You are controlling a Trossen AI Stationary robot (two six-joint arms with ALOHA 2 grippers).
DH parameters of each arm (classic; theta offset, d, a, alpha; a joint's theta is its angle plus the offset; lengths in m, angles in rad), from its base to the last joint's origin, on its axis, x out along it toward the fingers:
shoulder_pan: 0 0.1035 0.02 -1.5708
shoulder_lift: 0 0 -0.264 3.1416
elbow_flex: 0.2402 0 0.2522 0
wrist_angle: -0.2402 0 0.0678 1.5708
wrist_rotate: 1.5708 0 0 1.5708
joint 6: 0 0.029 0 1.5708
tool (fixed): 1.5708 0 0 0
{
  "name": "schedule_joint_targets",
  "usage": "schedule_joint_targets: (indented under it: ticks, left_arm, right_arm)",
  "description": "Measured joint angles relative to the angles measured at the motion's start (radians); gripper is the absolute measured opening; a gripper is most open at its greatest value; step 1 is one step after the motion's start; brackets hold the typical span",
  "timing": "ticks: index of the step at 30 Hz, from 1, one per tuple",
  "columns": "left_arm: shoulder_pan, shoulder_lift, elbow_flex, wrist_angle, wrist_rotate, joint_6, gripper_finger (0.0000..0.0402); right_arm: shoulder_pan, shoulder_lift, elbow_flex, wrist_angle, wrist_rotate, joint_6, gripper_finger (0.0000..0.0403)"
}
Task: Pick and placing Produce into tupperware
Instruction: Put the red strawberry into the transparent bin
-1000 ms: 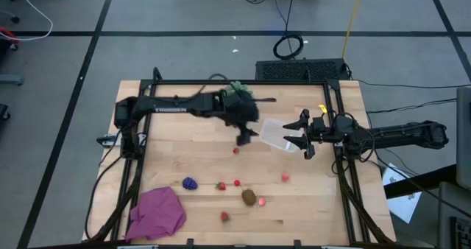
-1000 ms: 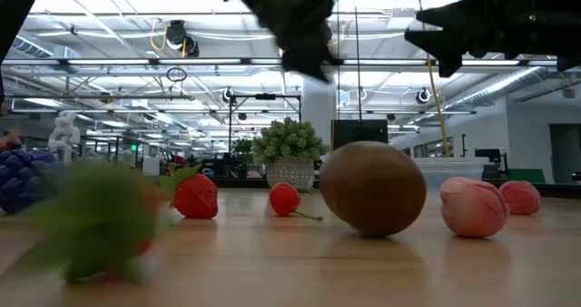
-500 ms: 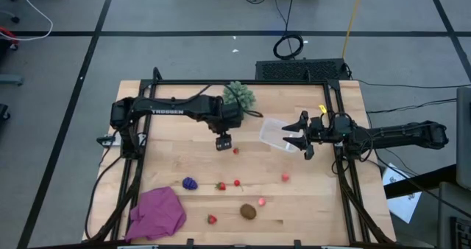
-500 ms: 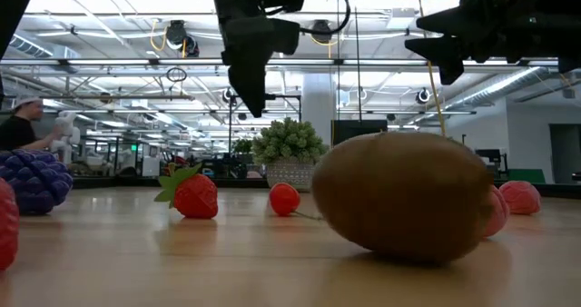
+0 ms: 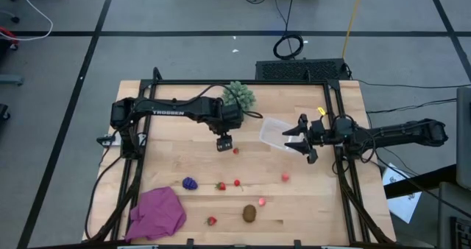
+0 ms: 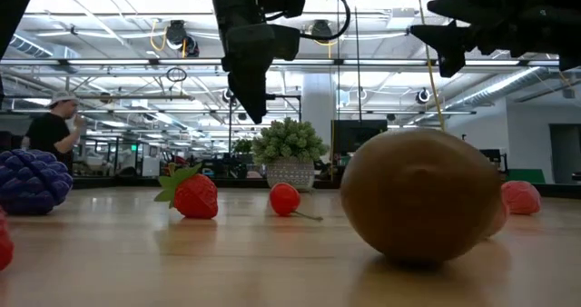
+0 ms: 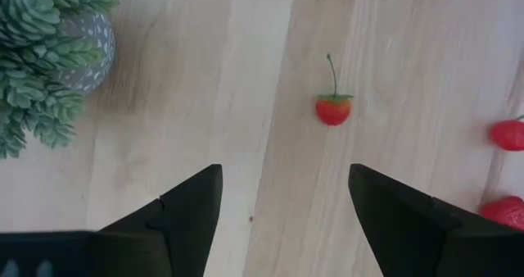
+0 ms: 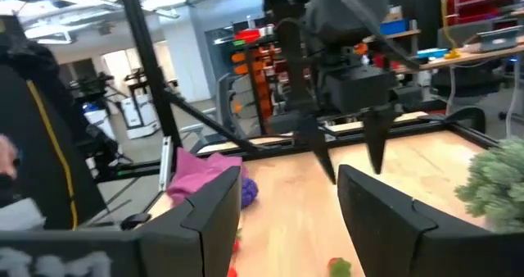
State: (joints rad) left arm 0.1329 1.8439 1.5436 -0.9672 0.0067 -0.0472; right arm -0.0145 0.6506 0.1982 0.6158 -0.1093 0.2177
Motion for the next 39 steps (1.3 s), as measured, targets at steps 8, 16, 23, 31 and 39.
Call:
schedule_joint_targets:
  ticks: [8, 16, 23, 31, 39]
  left_arm:
    - [-0.079, 0.0, 0.0, -0.018, 0.0, -0.061, 0.0271]
    - [-0.258, 0.0, 0.0, 0.003, -0.001, -0.201, 0.0271]
    - [-0.409, 0.012, 0.0, 0.299, -0.032, -0.305, 0.0271]
    - [-0.525, 0.099, 0.0, 0.641, -0.066, -0.495, 0.0271]
    - [-0.607, 0.159, 0.0, 0.82, -0.133, -0.648, 0.0271]
  right_arm:
    - [0.158, 0.001, 0.0, -0.01, -0.002, -0.062, 0.0192]
    - [0.352, 0.05, 0.0, -0.091, -0.001, 0.036, 0.0192]
    - [0.461, 0.121, 0.0, -0.028, 0.002, 0.103, 0.0192]
    - [0.536, 0.145, 0.0, 0.011, 0.003, 0.184, 0.0192]
    - [0.569, 0.143, 0.0, 0.055, 0.003, 0.18, 0.0192]
